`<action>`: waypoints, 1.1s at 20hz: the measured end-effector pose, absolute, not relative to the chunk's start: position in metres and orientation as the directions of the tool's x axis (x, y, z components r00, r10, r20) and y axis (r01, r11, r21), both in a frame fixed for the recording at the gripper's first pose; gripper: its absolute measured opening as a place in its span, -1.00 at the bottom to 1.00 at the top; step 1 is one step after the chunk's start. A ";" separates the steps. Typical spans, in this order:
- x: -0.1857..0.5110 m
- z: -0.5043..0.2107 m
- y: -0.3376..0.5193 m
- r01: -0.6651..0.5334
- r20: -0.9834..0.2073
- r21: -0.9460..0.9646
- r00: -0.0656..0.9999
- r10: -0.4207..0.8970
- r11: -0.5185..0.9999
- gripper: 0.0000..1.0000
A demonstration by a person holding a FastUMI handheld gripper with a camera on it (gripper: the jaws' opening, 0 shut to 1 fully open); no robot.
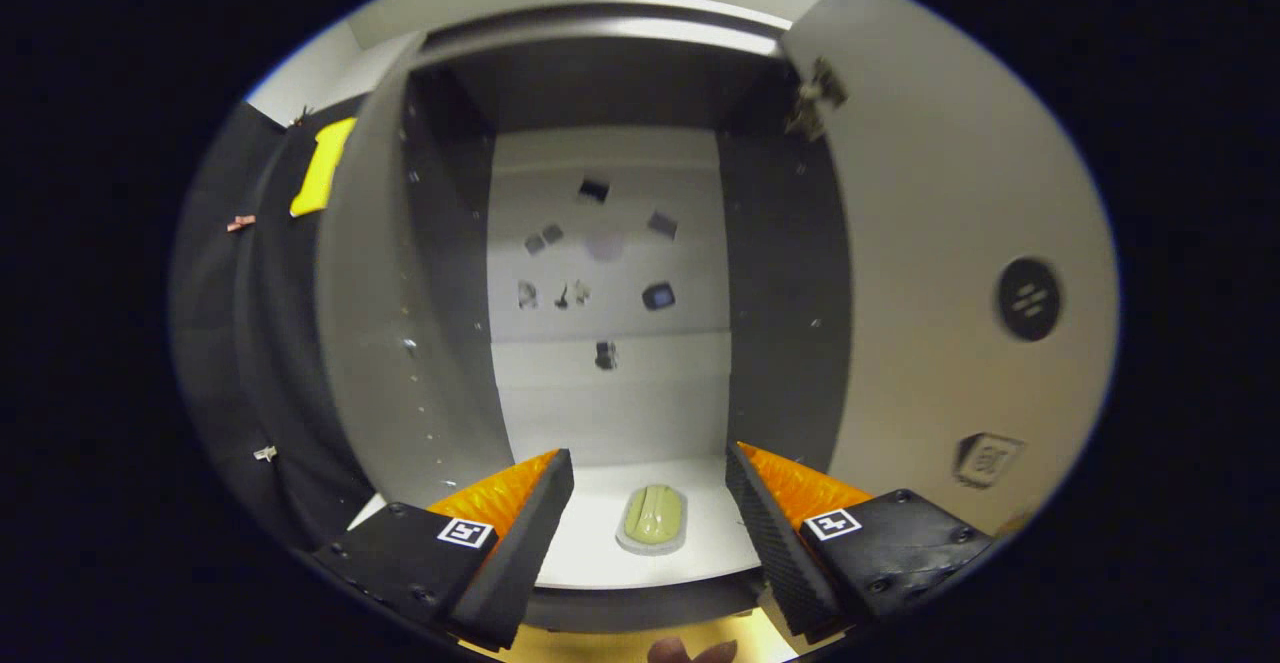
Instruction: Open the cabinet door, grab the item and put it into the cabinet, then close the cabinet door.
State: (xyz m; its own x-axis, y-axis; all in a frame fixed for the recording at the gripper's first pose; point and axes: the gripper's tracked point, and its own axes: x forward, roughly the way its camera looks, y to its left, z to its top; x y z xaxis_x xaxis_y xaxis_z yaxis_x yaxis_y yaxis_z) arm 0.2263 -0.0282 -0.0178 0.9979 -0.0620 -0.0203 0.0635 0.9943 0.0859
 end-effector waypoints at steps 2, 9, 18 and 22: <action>0.189 -0.002 -0.033 0.058 0.024 0.056 0.998 -0.059 0.997 0.94; 0.054 0.037 -0.073 0.111 0.117 0.049 0.986 -0.116 0.993 0.96; -0.067 0.053 -0.194 0.346 0.148 0.034 0.926 -0.347 0.938 0.95; -0.087 0.038 -0.249 0.460 0.122 0.004 0.881 -0.457 0.888 0.95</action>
State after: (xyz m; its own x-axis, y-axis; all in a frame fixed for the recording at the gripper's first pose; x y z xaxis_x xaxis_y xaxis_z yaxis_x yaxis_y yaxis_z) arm -0.0866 -0.2491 0.0385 0.8811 -0.4568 0.1222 0.4597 0.8880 0.0045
